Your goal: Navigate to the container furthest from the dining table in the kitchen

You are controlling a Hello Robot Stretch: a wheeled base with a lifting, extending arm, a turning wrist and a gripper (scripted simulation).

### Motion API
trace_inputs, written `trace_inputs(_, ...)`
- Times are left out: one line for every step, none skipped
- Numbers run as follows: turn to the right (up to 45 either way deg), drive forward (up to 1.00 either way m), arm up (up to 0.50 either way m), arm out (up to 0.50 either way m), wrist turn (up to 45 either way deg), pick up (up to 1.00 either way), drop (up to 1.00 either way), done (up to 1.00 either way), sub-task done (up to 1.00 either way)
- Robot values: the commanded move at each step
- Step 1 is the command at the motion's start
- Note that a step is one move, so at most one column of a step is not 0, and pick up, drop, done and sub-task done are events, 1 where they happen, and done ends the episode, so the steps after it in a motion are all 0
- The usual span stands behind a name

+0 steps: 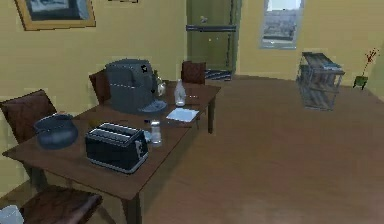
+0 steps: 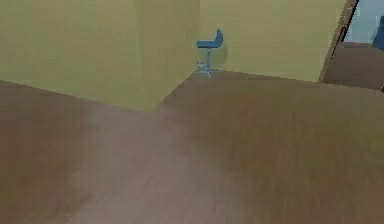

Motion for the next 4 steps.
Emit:
trace_inputs(0.0, 0.05, 0.0, 0.0, 0.0, 0.0, 0.0, 0.0, 0.0)
trace_inputs(-45.0, 0.0, 0.0, 0.0, 0.0, 0.0, 0.0, 0.0, 0.0)
trace_inputs(-45.0, 0.0, 0.0, 0.0, 0.0, 0.0, 0.0, 0.0, 0.0)
trace_inputs(0.0, 0.25, 0.0, 0.0, 0.0, 0.0, 0.0, 0.0, 0.0)
